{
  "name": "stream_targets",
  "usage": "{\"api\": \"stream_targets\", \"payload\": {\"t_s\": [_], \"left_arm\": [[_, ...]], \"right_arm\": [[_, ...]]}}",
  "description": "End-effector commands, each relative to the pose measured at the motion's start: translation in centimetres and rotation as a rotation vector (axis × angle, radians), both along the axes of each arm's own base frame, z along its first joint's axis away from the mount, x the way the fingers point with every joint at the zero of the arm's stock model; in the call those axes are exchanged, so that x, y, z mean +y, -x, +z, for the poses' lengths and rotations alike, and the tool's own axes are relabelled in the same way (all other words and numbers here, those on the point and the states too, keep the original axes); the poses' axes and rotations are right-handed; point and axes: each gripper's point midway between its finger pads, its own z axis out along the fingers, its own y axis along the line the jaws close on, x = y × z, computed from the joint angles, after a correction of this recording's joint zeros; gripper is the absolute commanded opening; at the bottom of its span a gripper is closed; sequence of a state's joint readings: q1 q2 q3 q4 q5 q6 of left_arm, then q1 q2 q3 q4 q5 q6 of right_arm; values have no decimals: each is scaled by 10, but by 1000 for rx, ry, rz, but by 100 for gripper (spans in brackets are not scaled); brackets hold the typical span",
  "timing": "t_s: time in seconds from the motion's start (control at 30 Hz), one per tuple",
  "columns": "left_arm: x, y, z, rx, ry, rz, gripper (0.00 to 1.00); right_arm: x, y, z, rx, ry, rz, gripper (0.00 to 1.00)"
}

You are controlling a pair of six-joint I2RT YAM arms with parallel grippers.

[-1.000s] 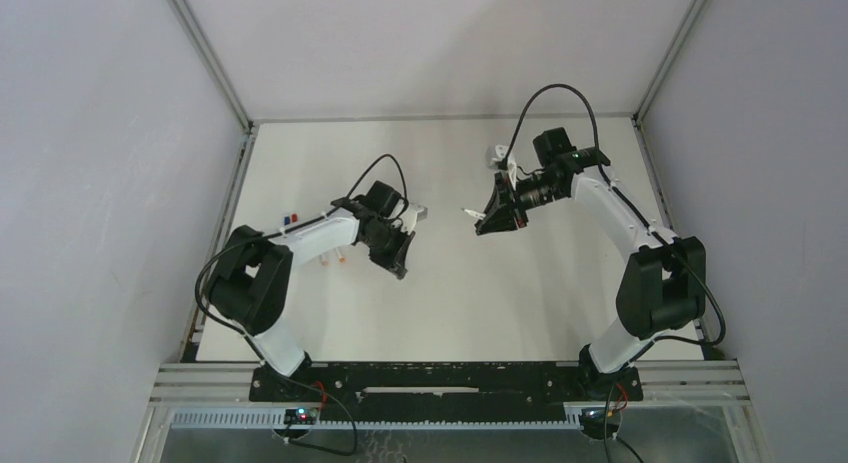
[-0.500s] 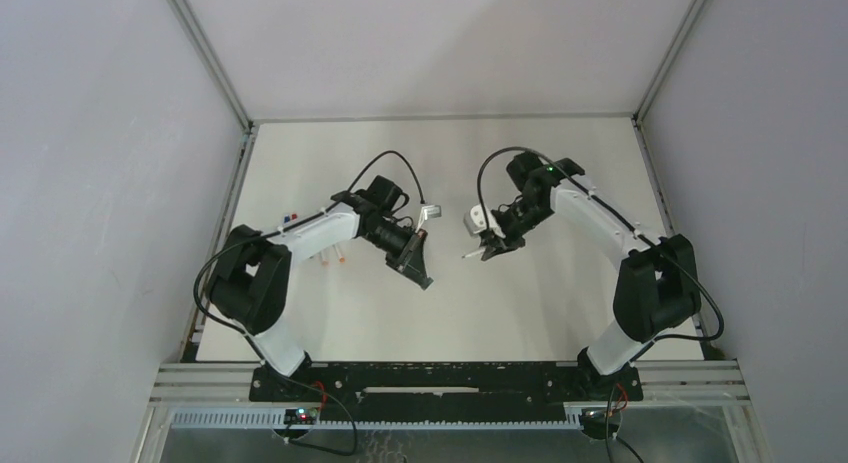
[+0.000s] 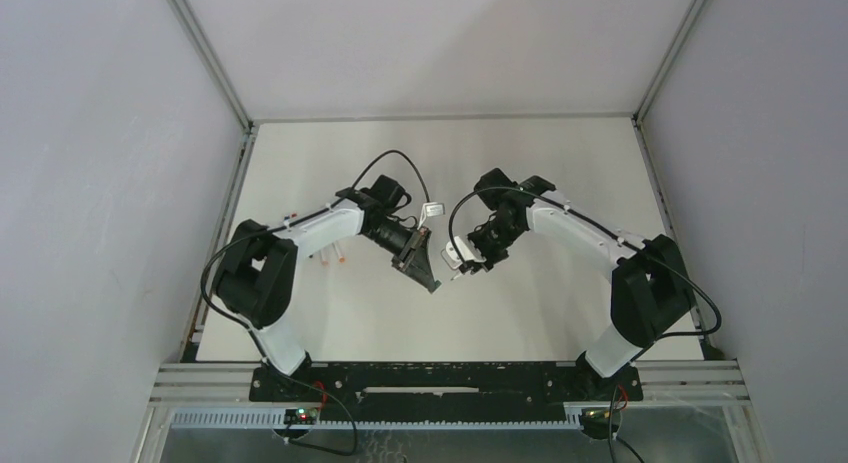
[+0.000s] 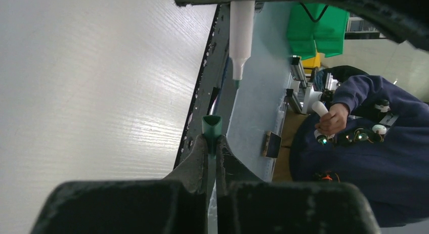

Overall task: Insert the pens into the pen caps
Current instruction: Pick up the pen cap from the center of the board.

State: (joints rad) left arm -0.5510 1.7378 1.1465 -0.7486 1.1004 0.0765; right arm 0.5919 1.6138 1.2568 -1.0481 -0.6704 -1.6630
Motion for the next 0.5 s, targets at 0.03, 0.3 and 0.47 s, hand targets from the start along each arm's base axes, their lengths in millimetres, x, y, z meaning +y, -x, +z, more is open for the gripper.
{"api": "stream_targets", "payload": {"t_s": [0.03, 0.3, 0.47], "left_arm": [[-12, -2, 20, -19, 80, -49, 0], [-15, 0, 22, -15, 87, -66, 0], [-16, 1, 23, -14, 89, -71, 0]], "right_arm": [[9, -6, 4, -60, -1, -6, 0], [18, -2, 2, -69, 5, 15, 0], [20, 2, 2, -63, 5, 23, 0]]}}
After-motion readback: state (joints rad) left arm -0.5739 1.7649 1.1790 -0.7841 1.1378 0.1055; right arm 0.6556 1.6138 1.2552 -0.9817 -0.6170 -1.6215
